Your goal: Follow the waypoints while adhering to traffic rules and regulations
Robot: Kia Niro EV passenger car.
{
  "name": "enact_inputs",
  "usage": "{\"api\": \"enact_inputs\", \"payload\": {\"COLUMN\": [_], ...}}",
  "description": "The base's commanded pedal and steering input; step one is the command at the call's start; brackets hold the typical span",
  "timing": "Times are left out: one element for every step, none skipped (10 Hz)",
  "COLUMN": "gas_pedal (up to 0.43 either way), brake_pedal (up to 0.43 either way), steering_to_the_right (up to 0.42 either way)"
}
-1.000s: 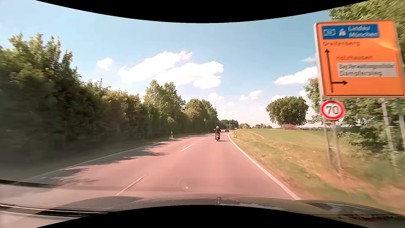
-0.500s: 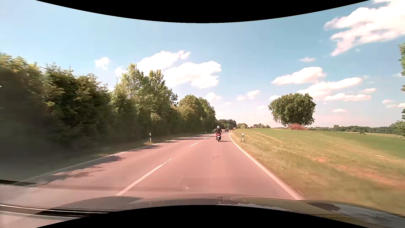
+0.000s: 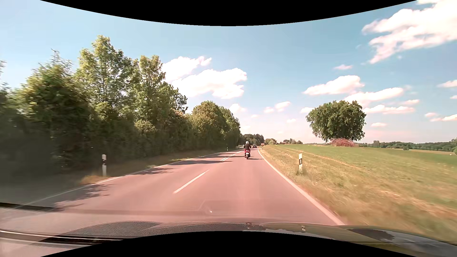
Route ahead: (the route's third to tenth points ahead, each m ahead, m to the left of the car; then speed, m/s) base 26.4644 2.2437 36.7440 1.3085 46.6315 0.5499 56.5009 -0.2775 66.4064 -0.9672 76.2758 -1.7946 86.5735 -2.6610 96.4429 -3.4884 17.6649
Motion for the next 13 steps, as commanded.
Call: {"api": "enact_inputs", "payload": {"gas_pedal": [0.24, 0.24, 0.24, 0.24, 0.24, 0.24, 0.24, 0.24, 0.24, 0.24, 0.24, 0.24, 0.197], "brake_pedal": [0.012, 0.012, 0.012, 0.012, 0.012, 0.012, 0.012, 0.012, 0.012, 0.012, 0.012, 0.012, 0.012], "steering_to_the_right": [0.012, 0.012, 0.012, 0.012, 0.012, 0.012, 0.012, 0.012, 0.012, 0.012, 0.011, 0.009, 0.007]}}
